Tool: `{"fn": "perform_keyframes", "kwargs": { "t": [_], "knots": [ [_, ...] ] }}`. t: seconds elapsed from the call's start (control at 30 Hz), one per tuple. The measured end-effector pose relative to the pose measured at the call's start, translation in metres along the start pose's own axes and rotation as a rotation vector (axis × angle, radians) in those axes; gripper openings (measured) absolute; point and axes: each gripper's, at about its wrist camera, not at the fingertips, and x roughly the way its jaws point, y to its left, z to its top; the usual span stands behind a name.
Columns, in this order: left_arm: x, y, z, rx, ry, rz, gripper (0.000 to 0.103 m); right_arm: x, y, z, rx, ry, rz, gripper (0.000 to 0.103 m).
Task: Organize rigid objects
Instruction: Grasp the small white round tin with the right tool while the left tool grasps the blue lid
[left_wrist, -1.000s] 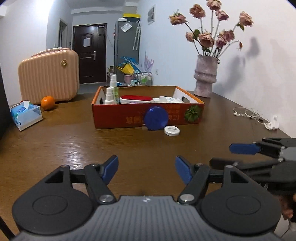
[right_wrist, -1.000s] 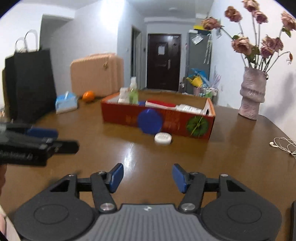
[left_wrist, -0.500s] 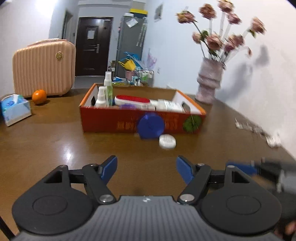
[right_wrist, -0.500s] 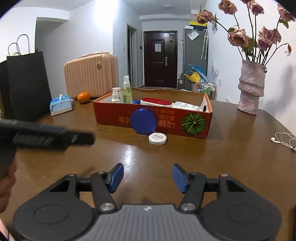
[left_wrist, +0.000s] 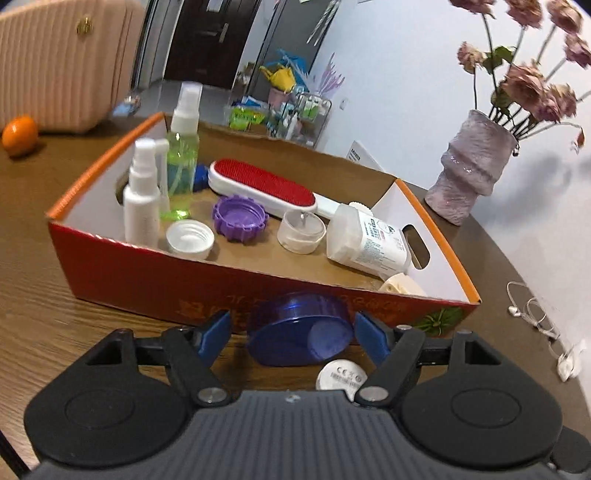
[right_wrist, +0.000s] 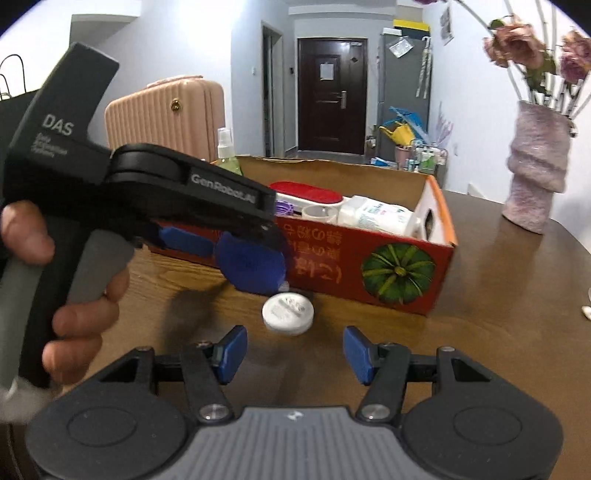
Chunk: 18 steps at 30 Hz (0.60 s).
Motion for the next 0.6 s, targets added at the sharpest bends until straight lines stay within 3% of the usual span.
{"fn": "perform_keyframes", "kwargs": {
  "t": [0.23, 0.37, 0.6],
  "knots": [
    [-0.005, 0.002, -0.009, 0.031, -0.009, 0.009, 0.068, 0.038, 0.005, 0.014, -0.038, 0.038, 0.030, 0.055],
    [-0.025, 0.011, -0.024, 0.061, -0.040, 0.003, 0.068, 0.051, 0.006, 0.015, -0.027, 0.054, 0.020, 0.039],
    [-0.062, 0.024, -0.065, 0.107, -0.062, 0.040, 0.068, 0.033, 0.011, 0.005, -0.008, 0.047, 0.015, 0.039]
  ]
}}
